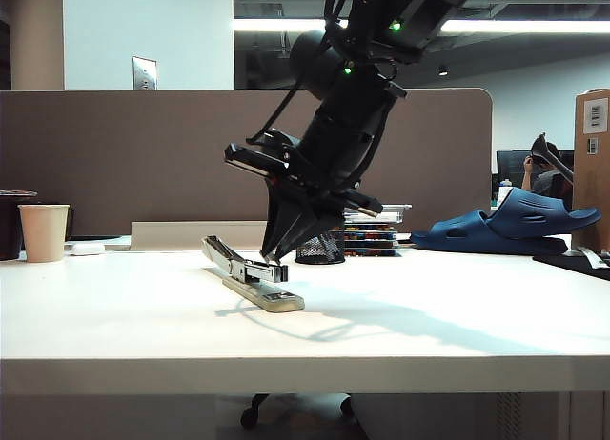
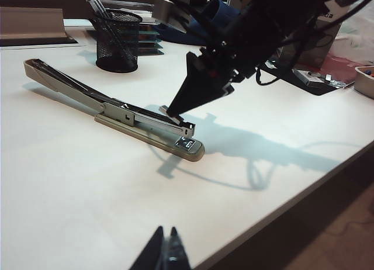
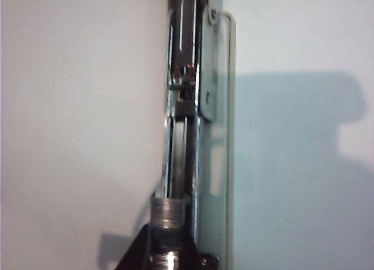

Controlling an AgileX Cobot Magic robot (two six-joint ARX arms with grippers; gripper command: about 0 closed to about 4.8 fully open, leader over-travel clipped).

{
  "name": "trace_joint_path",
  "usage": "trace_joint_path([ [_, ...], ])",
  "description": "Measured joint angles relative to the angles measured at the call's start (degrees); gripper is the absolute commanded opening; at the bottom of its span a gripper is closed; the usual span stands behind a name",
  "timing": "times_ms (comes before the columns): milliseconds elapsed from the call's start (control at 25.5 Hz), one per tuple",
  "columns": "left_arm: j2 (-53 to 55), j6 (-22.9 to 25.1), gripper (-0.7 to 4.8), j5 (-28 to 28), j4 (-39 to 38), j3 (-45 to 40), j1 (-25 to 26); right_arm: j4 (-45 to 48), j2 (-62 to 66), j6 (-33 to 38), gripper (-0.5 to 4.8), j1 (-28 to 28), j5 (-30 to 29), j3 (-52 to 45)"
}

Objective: Pick up a set of staples and put them into the open stapler.

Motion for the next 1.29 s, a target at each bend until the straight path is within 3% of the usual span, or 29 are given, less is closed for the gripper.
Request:
trace_joint_path([
  [861,0.0,0.02,-0.06,0.0,0.0,0.0,0.0,-2.89,2.45,-0.09,-0.05,0.15,0.04,2.86],
  [1174,0.0,0.0,-0.06,0.0,0.0,0.0,0.0,-4.35,2.49,-0.31,-0.04,-0.17,2.95,3.58],
  [1292,0.0,0.0,-0.06,0.0,0.0,0.0,0.0,-5.44,2.43,-0.33,0.33,-0.46,3.52,4.11],
])
